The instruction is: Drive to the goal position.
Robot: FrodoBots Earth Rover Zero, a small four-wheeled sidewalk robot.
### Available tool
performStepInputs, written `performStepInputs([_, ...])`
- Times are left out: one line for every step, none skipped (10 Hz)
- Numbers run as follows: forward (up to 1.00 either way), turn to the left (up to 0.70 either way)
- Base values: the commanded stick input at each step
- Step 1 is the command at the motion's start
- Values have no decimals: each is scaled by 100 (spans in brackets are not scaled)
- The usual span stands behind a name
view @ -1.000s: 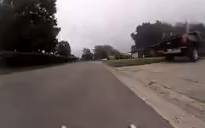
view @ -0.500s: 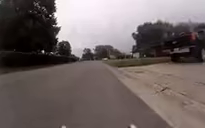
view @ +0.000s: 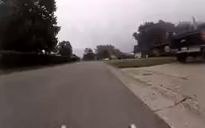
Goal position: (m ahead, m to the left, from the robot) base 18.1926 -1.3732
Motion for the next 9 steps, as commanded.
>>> performStepInputs([100, 0])
performStepInputs([100, 0])
performStepInputs([100, 0])
performStepInputs([100, 0])
performStepInputs([100, 0])
performStepInputs([100, 0])
performStepInputs([100, 0])
performStepInputs([100, 0])
performStepInputs([100, 0])
